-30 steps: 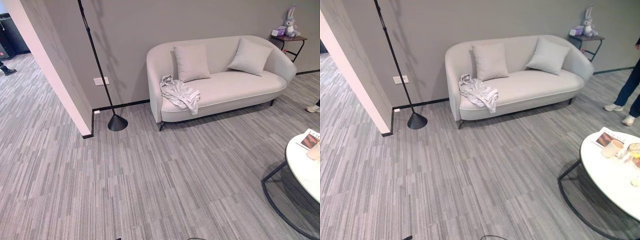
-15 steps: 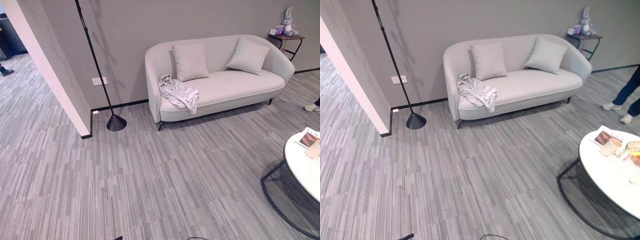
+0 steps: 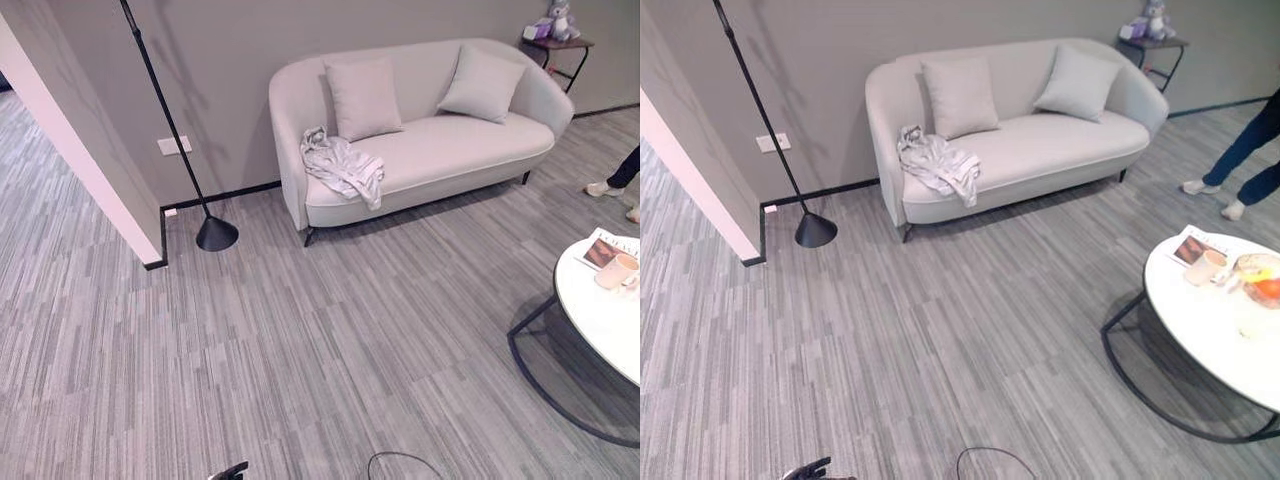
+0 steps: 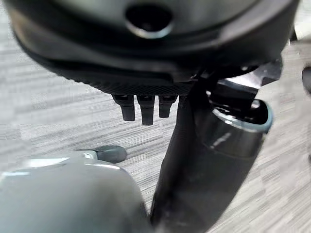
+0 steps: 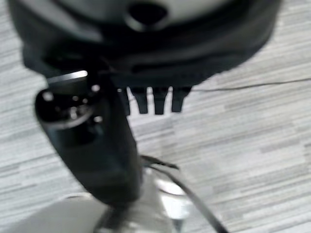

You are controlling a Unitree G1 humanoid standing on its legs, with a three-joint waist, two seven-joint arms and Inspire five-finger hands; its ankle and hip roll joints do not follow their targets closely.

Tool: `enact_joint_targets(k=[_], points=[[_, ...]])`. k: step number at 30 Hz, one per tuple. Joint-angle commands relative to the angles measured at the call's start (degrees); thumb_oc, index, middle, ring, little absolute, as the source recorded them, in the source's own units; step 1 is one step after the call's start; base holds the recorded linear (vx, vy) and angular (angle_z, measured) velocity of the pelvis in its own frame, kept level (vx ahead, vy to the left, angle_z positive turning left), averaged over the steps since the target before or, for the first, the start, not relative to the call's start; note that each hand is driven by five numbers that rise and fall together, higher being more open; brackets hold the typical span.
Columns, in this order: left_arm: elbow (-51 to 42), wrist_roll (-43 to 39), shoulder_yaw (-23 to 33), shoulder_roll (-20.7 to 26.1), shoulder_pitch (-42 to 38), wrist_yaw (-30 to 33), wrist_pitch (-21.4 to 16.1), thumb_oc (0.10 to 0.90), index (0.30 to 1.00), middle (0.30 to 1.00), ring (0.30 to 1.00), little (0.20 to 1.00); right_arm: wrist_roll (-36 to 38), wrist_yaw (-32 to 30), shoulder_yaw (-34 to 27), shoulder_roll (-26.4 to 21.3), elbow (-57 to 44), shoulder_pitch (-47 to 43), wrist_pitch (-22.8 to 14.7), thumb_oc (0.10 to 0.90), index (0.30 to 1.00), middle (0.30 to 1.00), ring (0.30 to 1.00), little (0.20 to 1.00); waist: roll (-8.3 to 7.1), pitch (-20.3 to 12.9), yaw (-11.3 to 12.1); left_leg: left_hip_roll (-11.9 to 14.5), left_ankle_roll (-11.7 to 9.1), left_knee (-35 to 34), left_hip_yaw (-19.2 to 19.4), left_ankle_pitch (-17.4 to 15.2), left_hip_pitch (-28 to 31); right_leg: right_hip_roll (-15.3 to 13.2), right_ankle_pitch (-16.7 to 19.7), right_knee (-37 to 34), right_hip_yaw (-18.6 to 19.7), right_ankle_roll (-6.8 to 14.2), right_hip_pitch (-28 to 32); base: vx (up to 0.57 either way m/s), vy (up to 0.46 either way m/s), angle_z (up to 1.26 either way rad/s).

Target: Hang the clothes on the sofa on the clothes rack.

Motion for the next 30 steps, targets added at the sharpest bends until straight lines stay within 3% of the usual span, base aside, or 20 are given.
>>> enact_joint_targets(k=[1, 3, 6, 7, 8, 11, 13, 14, 15, 17, 18, 19, 21, 22, 23, 25, 26, 28, 29, 30], points=[[0.15, 1.27, -0.54, -2.22, 0.34, -1.33, -1.54, 0.8, 0.9, 0.9, 0.9, 0.9, 0.11, 1.33, 1.57, 0.56, 0.72, 0.39, 0.3, 0.8, 0.9, 0.9, 0.9, 0.9, -1.32, 0.39, -1.06, 0.12, 0.98, 1.43, 0.44, -4.23, 0.5, -8.87, 9.43, 18.53, 0.44, 9.01, -9.95, -0.04, 0.187, -0.11], [0.29, 0.67, -0.3, -2.45, 0.09, -1.3, -1.45, 0.8, 0.9, 0.9, 0.9, 0.9, 2.72, 1.04, -0.43, 0.35, -0.19, 0.43, 0.02, 0.8, 0.9, 0.9, 0.9, 0.9, -0.19, 1.73, -1.49, 0.37, 1.44, 0.69, 0.89, -4.85, 2.21, -10.02, 11.72, 24.88, -1.02, 9.97, -14.08, 0.06, 0.124, -0.11], [0.46, 0.53, 0.03, -2.51, 0.27, -1.43, -1.36, 0.8, 0.9, 0.9, 0.9, 0.9, 4.23, 1.2, -1.58, 0.56, -0.89, 1.23, -0.21, 0.8, 0.9, 0.9, 0.9, 0.9, -0.37, 1.42, -2.11, -0.12, 1.22, -0.07, 1.46, -5.92, 3.91, -12.34, 11.98, 21.36, -4.12, 9.9, -14.41, 0.18, -0.017, -0.12], [0.92, 0.73, 0.27, -2.47, 0.36, -1.69, -1.34, 0.8, 0.9, 0.9, 0.9, 0.9, 4.9, 1.07, -2.38, 0.58, -0.86, 2.01, -0.18, 0.8, 0.9, 0.9, 0.9, 0.9, -0.88, 1.04, -2.7, -0.37, 0.25, -0.37, 1.64, -7.29, 4.51, -13.29, 10.8, 10.74, -6.04, 8.82, -13.21, 0.22, -0.159, 0.0], [1.22, 0.88, 0.13, -2.46, 0.28, -1.68, -1.48, 0.8, 0.9, 0.9, 0.9, 0.9, 5.11, 0.91, -2.7, 0.62, -0.62, 2.23, -0.08, 0.8, 0.9, 0.9, 0.9, 0.9, -1.22, 1.17, -3.32, -0.42, -0.39, -0.37, 1.49, -7.94, 4.81, -13.74, 11.64, 3.63, -5.65, 8.7, -13.57, 0.3, -0.231, -0.04], [1.63, 2.0, 0.57, -1.78, -0.36, -1.51, -1.77, 0.8, 0.9, 0.9, 0.9, 0.9, 5.95, 1.19, -4.43, 0.85, 0.17, 3.28, 0.08, 0.8, 0.9, 0.9, 0.9, 0.9, -1.9, 1.52, -4.43, 1.07, -2.5, -0.37, 1.35, -9.89, 6.8, -15.57, 16.18, -10.12, -4.3, 10.46, -14.41, 0.27, -0.201, -0.15], [1.67, 2.35, 1.07, -1.35, -0.54, -1.28, -1.96, 0.8, 0.9, 0.9, 0.9, 0.9, 5.23, 1.79, -5.06, 1.21, 0.42, 4.49, 0.31, 0.8, 0.9, 0.9, 0.9, 0.9, -1.91, 1.3, -4.74, 2.95, -3.88, -0.37, 2.1, -11.23, 9.01, -17.56, 18.37, -13.45, -5.43, 11.69, -15.62, 0.35, -0.219, -0.14], [1.49, 2.65, 1.16, -0.94, -0.51, -1.36, -2.02, 0.8, 0.9, 0.9, 0.9, 0.9, 5.09, 2.02, -5.53, 1.4, 0.22, 5.67, 0.26, 0.8, 0.9, 0.9, 0.9, 0.9, -2.57, 0.55, -4.49, 2.73, -4.39, -0.37, 1.92, -11.97, 9.73, -17.96, 17.99, -14.1, -6.73, 11.83, -15.17, 0.38, -0.225, -0.09], [1.58, 2.86, 1.24, -1.11, -0.11, -1.05, -2.15, 0.8, 0.9, 0.9, 0.9, 0.9, 4.79, 1.91, -5.42, 1.7, 0.46, 6.0, 0.32, 0.8, 0.9, 0.9, 0.9, 0.9, -3.36, 0.16, -4.53, 2.67, -4.64, -0.37, 1.81, -12.4, 10.49, -18.43, 20.12, -14.1, -7.76, 12.18, -13.74, 0.4, -0.239, -0.22], [2.0, 3.13, 1.56, -1.22, 0.2, -0.81, -2.27, 0.8, 0.9, 0.9, 0.9, 0.9, 4.47, 2.0, -5.43, 1.75, 1.05, 6.24, 0.09, 0.8, 0.9, 0.9, 0.9, 0.9, -3.68, -1.43, -4.82, 4.59, -5.75, -0.37, 1.88, -12.9, 11.49, -17.28, 20.36, -14.09, -8.22, 12.0, -12.93, 0.38, -0.265, -0.11], [2.04, 2.96, 1.45, -1.4, 0.39, -0.53, -2.2, 0.8, 0.9, 0.9, 0.9, 0.9, 4.84, 1.81, -5.69, 1.53, 1.47, 6.12, -0.01, 0.8, 0.9, 0.9, 0.9, 0.9, -2.99, -2.18, -5.17, 6.46, -6.42, -0.37, 1.41, -12.36, 11.58, -15.79, 20.12, -13.45, -7.7, 11.48, -12.81, 0.24, -0.185, 0.18], [2.04, 2.96, 1.45, -1.4, 0.39, -0.53, -2.2, 0.8, 0.9, 0.9, 0.9, 0.9, 4.84, 1.81, -5.69, 1.52, 1.47, 6.13, -0.01, 0.8, 0.9, 0.9, 0.9, 0.9, -2.96, -2.18, -5.18, 6.49, -6.42, -0.37, 1.41, -12.37, 11.58, -15.77, 20.12, -13.45, -7.71, 11.48, -12.8, 0.3, -0.289, 0.26], [1.29, 1.21, 1.2, -2.35, 0.45, -0.01, -2.66, 0.8, 0.9, 0.9, 0.9, 0.9, 6.21, 1.02, -4.92, 0.54, 0.78, 5.41, -1.02, 0.8, 0.9, 0.9, 0.9, 0.9, -0.49, -3.28, -5.0, 11.94, -8.99, -0.16, 0.47, -5.85, 10.59, -10.8, 18.06, -13.29, -8.1, 9.41, -12.26, 0.25, -0.298, 0.13], [1.29, 1.21, 1.21, -2.33, 0.45, -0.01, -2.66, 0.8, 0.9, 0.9, 0.9, 0.9, 6.21, 1.02, -4.9, 0.56, 0.79, 5.4, -1.02, 0.8, 0.9, 0.9, 0.9, 0.9, -0.63, -3.44, -5.13, 11.8, -8.96, -0.21, 0.32, -5.69, 10.35, -11.0, 18.09, -13.27, -8.15, 9.41, -12.44, 0.25, -0.3, 0.01], [0.11, 2.01, -0.6, -2.67, 0.1, 0.23, -2.68, 0.8, 0.9, 0.9, 0.9, 0.9, 6.36, 0.67, -3.14, 0.05, -1.45, 3.91, -1.85, 0.8, 0.9, 0.9, 0.9, 0.9, 0.17, -4.14, -4.75, 14.17, -10.29, 3.14, -0.69, -0.27, 8.46, -7.77, 16.36, -14.05, -8.84, 7.5, -11.15, 0.26, -0.317, -0.12], [-0.32, 3.4, -1.97, -2.8, -0.62, 0.76, -2.53, 0.8, 0.9, 0.9, 0.9, 0.9, 5.77, 0.08, -1.38, -0.51, -2.61, 2.42, -2.34, 0.8, 0.9, 0.9, 0.9, 0.9, 0.71, -4.8, -4.26, 17.16, -11.67, 8.05, -0.28, 3.32, 6.98, -4.48, 13.23, -14.1, -9.49, 5.51, -9.85, 0.4, -0.469, -0.02], [-1.37, 4.83, -3.39, -2.54, -0.99, 0.95, -2.66, 0.8, 0.9, 0.9, 0.9, 0.9, 5.74, -0.07, -0.53, -1.11, -3.45, 1.59, -2.56, 0.8, 0.9, 0.9, 0.9, 0.9, 0.77, -4.91, -3.79, 19.22, -11.73, 13.19, 0.82, 6.85, 5.69, -2.15, 10.57, -14.1, -9.88, 3.58, -7.54, 0.3, -0.351, -0.01], [-2.01, 5.41, -4.09, -2.23, -1.22, 1.01, -2.79, 0.8, 0.9, 0.9, 0.9, 0.9, 5.79, -0.11, -0.46, -1.37, -3.68, 1.34, -2.69, 0.8, 0.9, 0.9, 0.9, 0.9, 0.48, -4.69, -3.54, 19.95, -11.21, 16.36, 1.11, 9.14, 4.82, -1.34, 9.51, -14.1, -10.07, 2.61, -6.0, 0.31, -0.364, -0.29], [-3.75, 5.83, -5.54, -1.28, -2.41, 1.7, -3.14, 0.8, 0.9, 0.9, 0.9, 0.9, 6.26, -0.6, -0.09, -2.56, -4.57, -0.25, -2.76, 0.8, 0.9, 0.9, 0.9, 0.9, -1.72, -2.41, -2.16, 20.86, -8.28, 27.18, 2.5, 11.71, 0.49, -0.32, 7.72, -14.1, -9.01, 0.32, -2.51, 0.42, -0.476, -0.2], [-3.88, 5.69, -5.57, -1.29, -2.97, 1.87, -3.13, 0.8, 0.9, 0.9, 0.9, 0.9, 5.77, -0.84, 0.42, -3.03, -4.62, -0.93, -2.73, 0.8, 0.9, 0.9, 0.9, 0.9, -2.22, -1.41, -1.35, 19.09, -7.28, 29.22, 2.34, 8.25, -1.69, -0.4, 7.14, -14.1, -7.98, 0.25, -1.6, 0.33, -0.369, -0.49]])
